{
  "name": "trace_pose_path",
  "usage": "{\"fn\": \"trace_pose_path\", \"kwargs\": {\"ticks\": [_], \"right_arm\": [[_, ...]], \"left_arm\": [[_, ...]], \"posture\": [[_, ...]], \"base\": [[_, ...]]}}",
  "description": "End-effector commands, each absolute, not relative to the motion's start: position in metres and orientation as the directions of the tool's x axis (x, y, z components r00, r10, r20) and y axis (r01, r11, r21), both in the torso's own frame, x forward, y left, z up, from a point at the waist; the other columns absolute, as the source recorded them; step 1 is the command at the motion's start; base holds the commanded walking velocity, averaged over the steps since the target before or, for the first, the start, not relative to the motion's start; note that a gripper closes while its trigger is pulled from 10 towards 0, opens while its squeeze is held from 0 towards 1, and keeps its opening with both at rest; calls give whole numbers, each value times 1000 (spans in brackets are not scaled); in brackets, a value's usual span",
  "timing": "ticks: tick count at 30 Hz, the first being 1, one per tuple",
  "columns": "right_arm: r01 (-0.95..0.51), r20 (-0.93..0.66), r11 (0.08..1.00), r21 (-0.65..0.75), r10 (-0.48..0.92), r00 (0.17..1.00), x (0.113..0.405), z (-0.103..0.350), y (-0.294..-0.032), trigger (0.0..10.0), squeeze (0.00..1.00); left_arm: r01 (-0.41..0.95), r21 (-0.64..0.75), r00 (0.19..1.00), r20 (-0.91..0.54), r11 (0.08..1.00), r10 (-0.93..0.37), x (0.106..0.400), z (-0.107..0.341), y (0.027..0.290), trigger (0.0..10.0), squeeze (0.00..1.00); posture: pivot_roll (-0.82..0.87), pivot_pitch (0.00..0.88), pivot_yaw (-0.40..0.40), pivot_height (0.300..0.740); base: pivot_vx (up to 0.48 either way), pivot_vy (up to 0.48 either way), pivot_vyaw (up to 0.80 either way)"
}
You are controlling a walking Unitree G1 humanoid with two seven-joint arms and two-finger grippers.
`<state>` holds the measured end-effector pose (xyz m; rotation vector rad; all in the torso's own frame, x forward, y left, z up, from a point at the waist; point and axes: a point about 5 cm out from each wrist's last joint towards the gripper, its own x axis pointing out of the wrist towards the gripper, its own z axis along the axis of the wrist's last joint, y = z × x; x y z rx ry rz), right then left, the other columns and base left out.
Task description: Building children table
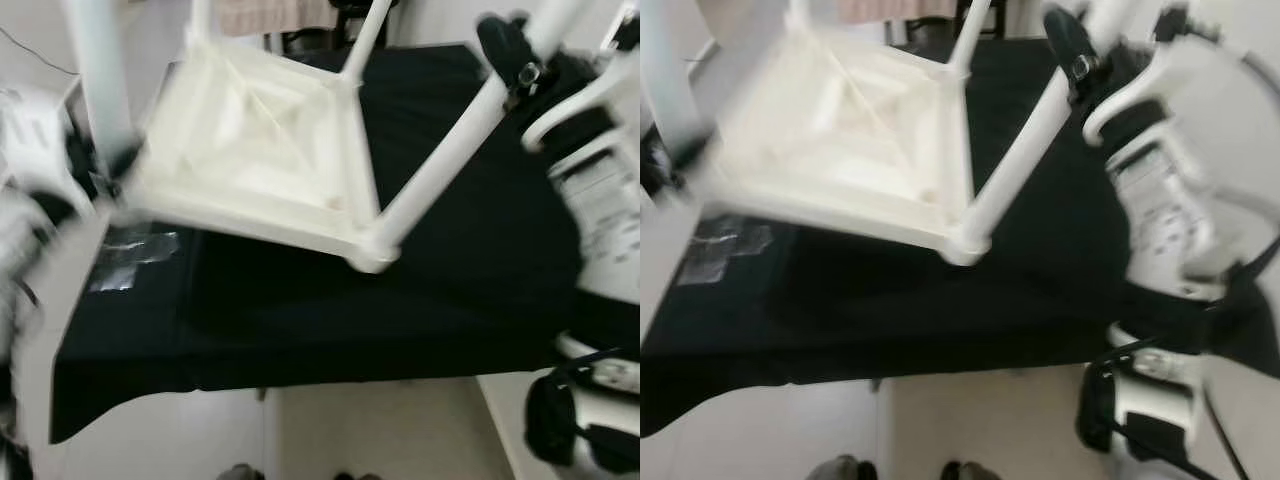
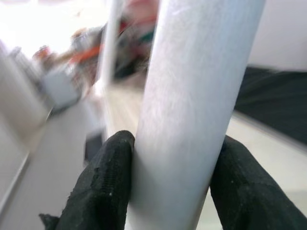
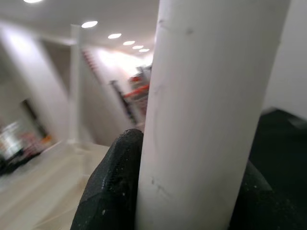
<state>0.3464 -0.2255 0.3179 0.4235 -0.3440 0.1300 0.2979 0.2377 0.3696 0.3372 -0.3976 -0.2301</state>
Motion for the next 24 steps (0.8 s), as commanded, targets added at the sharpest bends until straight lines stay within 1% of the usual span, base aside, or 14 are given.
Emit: {"fn": "trace_pose_path", "kwargs": {"ticks": [1, 2, 3, 4, 6, 10, 11, 12, 13, 14, 18, 19, 20, 24], "right_arm": [[33, 28, 931, 363, -46, 999, 360, 248, -230, 0, 0], [33, 28, 931, 363, -46, 999, 360, 248, -230, 0, 0], [103, -117, 883, 457, -56, 992, 365, 206, -206, 0, 0], [103, -117, 883, 457, -56, 992, 365, 206, -206, 0, 0], [141, -224, 840, 525, -23, 974, 365, 178, -176, 0, 0], [210, -329, 802, 559, -18, 944, 362, 154, -147, 0, 0], [244, -378, 799, 549, -23, 925, 360, 144, -132, 2235, 0], [244, -378, 799, 549, -23, 925, 360, 144, -132, 2235, 0], [267, -414, 797, 541, -24, 910, 358, 135, -118, 4706, 0], [284, -438, 800, 529, -30, 899, 358, 128, -110, 4510, 0], [294, -450, 801, 521, -35, 892, 358, 124, -105, 4510, 0], [303, -457, 802, 515, -43, 888, 360, 122, -103, 4314, 0], [320, -463, 803, 503, -62, 884, 363, 122, -103, 10000, 0], [365, -473, 804, 469, -120, 873, 368, 124, -113, 10000, 0]], "left_arm": [[161, 331, 737, 586, 930, -336, 270, 435, 237, 10000, 204], [161, 331, 737, 586, 930, -336, 270, 435, 237, 10000, 204], [238, 395, 630, 633, 887, -451, 266, 488, 211, 10000, 0], [238, 395, 630, 633, 887, -451, 266, 488, 211, 10000, 0], [318, 434, 552, 639, 843, -536, 263, 517, 185, 10000, 0], [414, 474, 488, 606, 777, -629, 261, 533, 159, 10000, 0], [460, 487, 464, 581, 742, -669, 261, 537, 148, 10000, 0], [460, 487, 464, 581, 742, -669, 261, 537, 148, 10000, 0], [505, 491, 443, 558, 710, -701, 263, 540, 139, 10000, 43], [546, 493, 428, 532, 678, -731, 266, 541, 131, 10000, 1000], [569, 494, 418, 514, 657, -749, 267, 542, 125, 10000, 1000], [606, 504, 402, 473, 616, -784, 269, 540, 118, 10000, 1000], [647, 511, 369, 438, 566, -819, 268, 539, 113, 10000, 1000], [693, 511, 326, 406, 508, -854, 266, 537, 110, 10000, 1000]], "posture": [[86, 81, 16, 740], [86, 81, 16, 740], [120, 70, 24, 740], [120, 70, 24, 740], [126, 70, 29, 740], [130, 68, 34, 740], [133, 66, 36, 740], [133, 66, 36, 740], [134, 68, 40, 740], [140, 66, 43, 740], [140, 66, 43, 740], [143, 67, 46, 740], [140, 69, 45, 740], [135, 74, 34, 740]], "base": [[0, 0, 0], [0, 0, 0], [0, 0, 0], [0, 0, 0], [0, 0, 0], [0, 0, 0], [0, 0, 0], [0, 0, 0], [0, 0, 0], [0, 0, 0], [0, 0, 0], [0, 0, 0], [0, 0, 0], [0, 0, 0]]}}
